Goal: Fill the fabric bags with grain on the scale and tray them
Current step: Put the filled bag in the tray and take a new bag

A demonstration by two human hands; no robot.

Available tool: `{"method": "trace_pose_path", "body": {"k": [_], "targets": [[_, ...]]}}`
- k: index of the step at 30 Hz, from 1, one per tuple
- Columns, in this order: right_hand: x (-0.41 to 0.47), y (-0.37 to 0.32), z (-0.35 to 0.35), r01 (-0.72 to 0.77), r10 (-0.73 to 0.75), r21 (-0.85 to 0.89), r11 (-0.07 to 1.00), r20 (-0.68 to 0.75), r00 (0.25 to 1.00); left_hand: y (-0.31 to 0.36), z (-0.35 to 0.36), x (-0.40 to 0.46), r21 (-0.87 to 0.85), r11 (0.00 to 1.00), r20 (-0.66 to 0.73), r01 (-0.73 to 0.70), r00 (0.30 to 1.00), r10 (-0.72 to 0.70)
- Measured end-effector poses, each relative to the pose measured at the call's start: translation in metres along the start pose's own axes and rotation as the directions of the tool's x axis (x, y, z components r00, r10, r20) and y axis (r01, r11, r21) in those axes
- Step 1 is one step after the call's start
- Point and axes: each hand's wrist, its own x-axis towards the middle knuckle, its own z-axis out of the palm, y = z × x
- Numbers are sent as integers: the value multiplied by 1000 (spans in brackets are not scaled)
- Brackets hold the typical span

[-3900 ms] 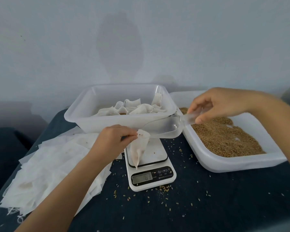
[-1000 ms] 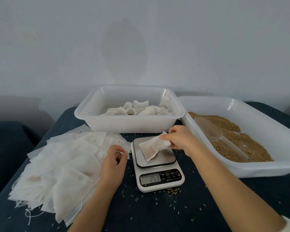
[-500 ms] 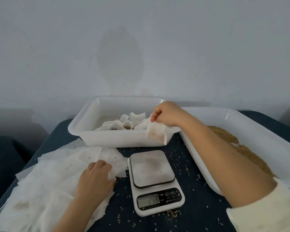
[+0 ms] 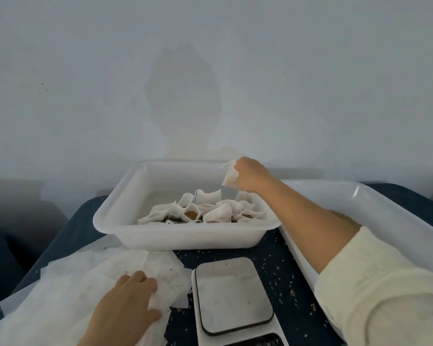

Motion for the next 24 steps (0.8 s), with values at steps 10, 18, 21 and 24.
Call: {"method": "trace_pose_path", "body": {"k": [10,18,21,24], "targets": [[2,-1,58,-60,69,-45,997,253,965,-11,-13,-10,87,977,151,-193,972,179],[-39,-6,31,-1,-25,249,968,101,995,-6,-31,-15,-72,997,-39,-37,999,34],[-70,-24,18,105,-141,314,944,96,985,-7,-32,-18,-129,992,-85,-11,996,0],[-115,-42,14,225,-289,429,875,88,953,-6,-38,-22,-237,971,-189,-26,982,-20]]}}
